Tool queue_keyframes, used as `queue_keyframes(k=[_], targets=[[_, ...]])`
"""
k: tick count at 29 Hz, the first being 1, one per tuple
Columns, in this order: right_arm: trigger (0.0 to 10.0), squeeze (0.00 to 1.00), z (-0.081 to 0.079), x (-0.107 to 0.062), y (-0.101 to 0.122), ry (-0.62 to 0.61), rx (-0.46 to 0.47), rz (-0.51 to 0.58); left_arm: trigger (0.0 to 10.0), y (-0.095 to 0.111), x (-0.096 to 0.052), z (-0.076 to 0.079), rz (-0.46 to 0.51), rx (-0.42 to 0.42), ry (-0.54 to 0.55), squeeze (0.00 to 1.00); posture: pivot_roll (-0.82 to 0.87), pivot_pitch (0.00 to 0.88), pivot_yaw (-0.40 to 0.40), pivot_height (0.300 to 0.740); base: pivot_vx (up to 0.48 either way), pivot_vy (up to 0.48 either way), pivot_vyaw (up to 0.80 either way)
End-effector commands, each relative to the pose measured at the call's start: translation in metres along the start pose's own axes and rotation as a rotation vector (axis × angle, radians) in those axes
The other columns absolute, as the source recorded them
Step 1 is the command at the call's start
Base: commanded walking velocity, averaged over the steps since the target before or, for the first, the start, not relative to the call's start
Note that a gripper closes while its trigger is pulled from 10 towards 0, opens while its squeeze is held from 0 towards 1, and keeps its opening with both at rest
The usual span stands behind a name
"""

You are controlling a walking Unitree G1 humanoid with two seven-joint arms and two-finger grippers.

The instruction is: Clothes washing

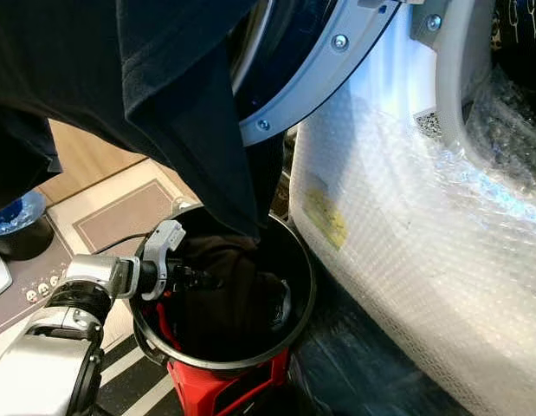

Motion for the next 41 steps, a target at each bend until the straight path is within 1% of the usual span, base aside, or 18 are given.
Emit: queue_keyframes(k=[1, 13, 19, 34, 41], targets=[[10.0, 0.0, 0.001, -0.006, -0.013, -0.019, 0.022, -0.041, 0.0, -0.035, 0.001, -0.001, -0.091, -0.081, -0.007, 0.0, -0.23, 0.336, -0.054, 0.74, 0.0, 0.0, 0.0], [10.0, 0.0, 0.0, -0.003, -0.011, -0.018, 0.027, -0.039, 0.0, -0.038, -0.002, -0.005, -0.1, -0.085, 0.007, 0.0, -0.23, 0.34, -0.053, 0.74, 0.0, 0.0, 0.0], [10.0, 0.0, 0.001, -0.003, -0.011, -0.021, 0.024, -0.041, 0.0, -0.037, -0.006, -0.003, -0.115, -0.074, -0.025, 0.0, -0.22, 0.342, -0.052, 0.74, 0.0, 0.0, 0.0], [10.0, 0.0, 0.0, 0.0, -0.01, -0.017, 0.023, -0.038, 0.0, -0.036, -0.009, -0.005, -0.116, -0.06, -0.022, 0.0, -0.22, 0.339, -0.052, 0.74, 0.0, 0.0, 0.0], [10.0, 0.0, 0.0, 0.001, -0.009, -0.018, 0.026, -0.036, 0.0, -0.034, -0.01, -0.005, -0.114, -0.041, -0.023, 0.0, -0.22, 0.333, -0.05, 0.74, 0.0, 0.0, 0.0]])
Point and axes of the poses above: a point about 5 cm out from each wrist's last joint towards the gripper, its own x axis pointing out of the wrist towards the gripper, its own y axis along the axis of the wrist's last joint, z = x × y, the point moved 5 cm from there along x, pointing out of the wrist towards the gripper, and after that the axes turned 12 degrees about x, right-handed, at the moved point
